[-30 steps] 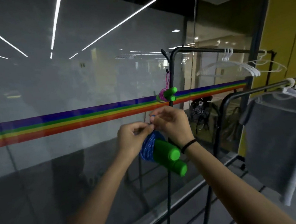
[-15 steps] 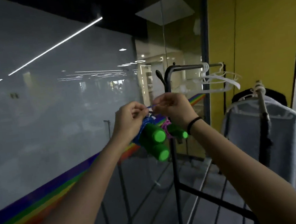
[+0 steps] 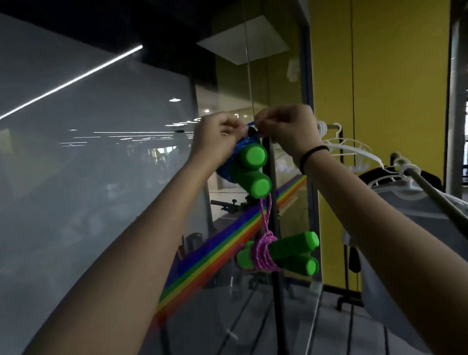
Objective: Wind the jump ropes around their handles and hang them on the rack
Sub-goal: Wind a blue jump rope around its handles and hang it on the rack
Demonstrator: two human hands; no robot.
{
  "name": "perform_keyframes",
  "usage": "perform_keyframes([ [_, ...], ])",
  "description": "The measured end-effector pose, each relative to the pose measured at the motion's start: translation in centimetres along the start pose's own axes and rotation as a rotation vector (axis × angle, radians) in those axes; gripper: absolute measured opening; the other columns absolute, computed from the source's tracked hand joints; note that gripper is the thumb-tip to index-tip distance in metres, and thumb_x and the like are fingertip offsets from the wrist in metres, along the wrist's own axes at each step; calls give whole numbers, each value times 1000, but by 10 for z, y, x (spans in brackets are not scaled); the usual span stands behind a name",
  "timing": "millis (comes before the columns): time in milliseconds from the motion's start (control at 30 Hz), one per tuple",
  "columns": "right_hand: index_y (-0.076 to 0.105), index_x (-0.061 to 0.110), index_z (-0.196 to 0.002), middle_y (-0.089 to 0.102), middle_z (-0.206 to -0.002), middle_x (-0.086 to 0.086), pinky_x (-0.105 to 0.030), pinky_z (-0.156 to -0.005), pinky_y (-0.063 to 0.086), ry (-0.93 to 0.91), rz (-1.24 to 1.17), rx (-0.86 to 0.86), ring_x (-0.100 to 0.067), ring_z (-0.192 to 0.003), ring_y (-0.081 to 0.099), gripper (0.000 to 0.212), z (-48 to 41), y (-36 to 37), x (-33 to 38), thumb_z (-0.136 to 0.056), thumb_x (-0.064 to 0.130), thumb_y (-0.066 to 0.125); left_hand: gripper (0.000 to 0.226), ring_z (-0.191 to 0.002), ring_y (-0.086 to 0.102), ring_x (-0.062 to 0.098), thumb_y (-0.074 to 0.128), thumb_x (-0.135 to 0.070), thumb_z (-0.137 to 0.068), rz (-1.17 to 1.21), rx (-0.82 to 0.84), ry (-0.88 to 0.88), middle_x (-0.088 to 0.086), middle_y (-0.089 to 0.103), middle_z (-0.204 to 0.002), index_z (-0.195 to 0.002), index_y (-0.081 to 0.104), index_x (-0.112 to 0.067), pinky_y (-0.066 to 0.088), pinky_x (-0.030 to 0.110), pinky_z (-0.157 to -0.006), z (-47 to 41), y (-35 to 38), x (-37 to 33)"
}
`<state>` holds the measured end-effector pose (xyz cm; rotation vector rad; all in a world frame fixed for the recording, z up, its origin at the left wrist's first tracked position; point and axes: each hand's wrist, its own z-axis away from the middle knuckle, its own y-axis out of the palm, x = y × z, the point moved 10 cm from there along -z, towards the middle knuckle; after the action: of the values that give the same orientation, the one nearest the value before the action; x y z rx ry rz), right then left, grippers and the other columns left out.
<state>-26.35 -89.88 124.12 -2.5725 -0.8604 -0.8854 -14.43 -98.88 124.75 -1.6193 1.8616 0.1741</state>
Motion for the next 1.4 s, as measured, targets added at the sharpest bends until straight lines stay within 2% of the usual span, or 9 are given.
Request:
perform_keyframes([
  [133, 64, 11, -72, 64, -73, -3, -15, -56, 51, 65, -56, 81, -11, -63, 61, 14, 2, 5, -19, -82, 2, 61, 24, -74, 59, 4, 59, 2, -85, 241, 105, -96, -2, 62, -83, -108, 61, 5, 51, 10, -66, 3, 14, 26],
  [367, 64, 9, -84, 64, -76, -2, -22, -64, 57, 67, 75, 21, -11, -68, 64, 3, 20, -2, -52, -83, 8, 62, 20, -59, 63, -5, 59, -1, -85, 237, 154, -146, 0, 63, -79, -103, 64, 5, 50, 8, -59, 16, 36, 45],
  [533, 53, 22, -74, 67, -90, -12, -42, -76, 57, 128, 150, 4, -26, -83, 66, 16, 28, 6, -51, -86, 13, 60, 12, -85, 65, 13, 66, -11, -83, 77, 141, -122, 1, 68, -86, -93, 71, -9, 52, 30, -85, 22, 21, 41],
  [633, 56, 20, -78, 67, -95, -12, -40, -78, 57, 146, 163, 9, -25, -88, 65, 11, 41, 1, -36, -86, 14, 59, 7, -91, 66, 17, 68, -13, -82, 95, 69, -124, -1, 70, -87, -82, 72, -18, 52, 33, -92, 42, 1, 32],
  [733, 60, 13, -90, 67, -97, -12, -34, -76, 55, 141, 136, 35, -23, -88, 64, 7, 71, -9, -12, -88, 16, 55, 11, -91, 66, 17, 63, -14, -85, 141, 8, -135, 4, 71, -95, -93, 71, -11, 52, 15, -77, 72, -25, 11],
  [833, 60, 17, -80, 65, -84, -7, -31, -69, 52, 108, 76, 65, -21, -78, 62, 10, 117, -21, 21, -88, 15, 54, 16, -81, 64, 8, 59, -13, -88, 191, -32, -144, 1, 68, -91, -101, 67, -6, 43, 1, -57, 115, -49, -15],
  [1000, 60, 16, -79, 61, -75, 0, -14, -57, 48, 118, 19, 189, -10, -66, 59, 14, 202, -46, 62, -89, 7, 53, 14, -62, 61, -4, 57, -12, -89, 232, -40, -171, -1, 66, -81, -98, 68, -9, 45, 5, -57, 200, -81, -44],
  [1133, 61, 14, -82, 63, -74, -2, -14, -59, 51, 224, -39, 232, -9, -66, 60, 10, 256, -77, 70, -88, 9, 54, 11, -60, 55, 6, 60, -15, -87, 210, -68, -258, -6, 63, -63, -84, 70, -17, 50, 17, -65, 266, -101, -50],
  [1400, 58, 9, -80, 59, -48, 9, -14, -49, 44, 466, -184, 391, 1, -45, 54, 17, 366, -103, 53, -89, -3, 49, 24, -48, 53, 0, 54, -7, -89, 205, -93, -446, -10, 62, -52, -78, 69, -22, 43, 5, -49, 394, -98, -52],
])
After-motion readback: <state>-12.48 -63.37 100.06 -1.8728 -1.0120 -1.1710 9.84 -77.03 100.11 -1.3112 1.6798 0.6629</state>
